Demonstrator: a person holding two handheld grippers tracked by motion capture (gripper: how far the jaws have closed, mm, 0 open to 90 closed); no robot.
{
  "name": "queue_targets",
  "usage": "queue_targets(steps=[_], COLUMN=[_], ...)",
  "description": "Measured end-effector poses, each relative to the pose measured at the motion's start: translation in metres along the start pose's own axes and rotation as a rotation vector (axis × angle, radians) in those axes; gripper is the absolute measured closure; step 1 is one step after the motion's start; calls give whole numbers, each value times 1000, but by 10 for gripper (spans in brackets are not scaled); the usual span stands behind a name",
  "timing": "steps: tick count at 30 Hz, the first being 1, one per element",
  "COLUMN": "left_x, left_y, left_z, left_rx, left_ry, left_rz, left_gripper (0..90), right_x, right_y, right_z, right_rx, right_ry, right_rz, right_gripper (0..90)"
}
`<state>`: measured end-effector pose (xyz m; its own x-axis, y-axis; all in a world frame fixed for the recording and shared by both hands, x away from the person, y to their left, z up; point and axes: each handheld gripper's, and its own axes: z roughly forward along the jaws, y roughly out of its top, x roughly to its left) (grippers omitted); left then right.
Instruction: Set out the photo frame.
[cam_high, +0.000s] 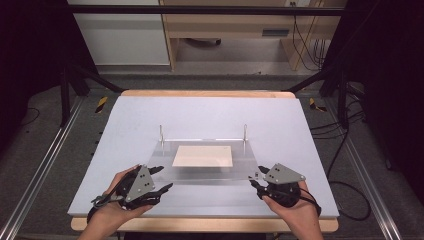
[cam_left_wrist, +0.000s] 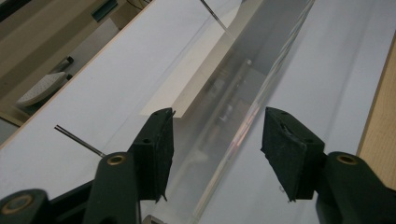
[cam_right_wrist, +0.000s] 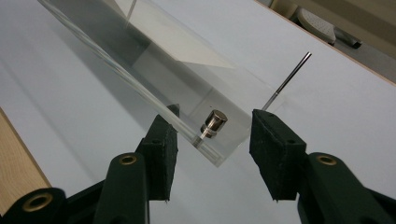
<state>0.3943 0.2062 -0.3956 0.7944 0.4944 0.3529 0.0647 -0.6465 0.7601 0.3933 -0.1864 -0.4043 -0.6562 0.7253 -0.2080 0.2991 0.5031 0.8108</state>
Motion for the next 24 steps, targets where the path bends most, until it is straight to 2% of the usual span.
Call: queue_targets(steps=[6,24], left_x=[5,17], left_y=[1,5], left_z=[1,6], left_rx=[-6,2], left_ry=[4,65], left_rz=[-19,-6], left_gripper=[498,615], right_x=[-4,-12], right_y=[7,20], right_z=[-1,-3], right_rx=[2,4], right_ry=[-4,-2], right_rz=[8,32], right_gripper=[531,542])
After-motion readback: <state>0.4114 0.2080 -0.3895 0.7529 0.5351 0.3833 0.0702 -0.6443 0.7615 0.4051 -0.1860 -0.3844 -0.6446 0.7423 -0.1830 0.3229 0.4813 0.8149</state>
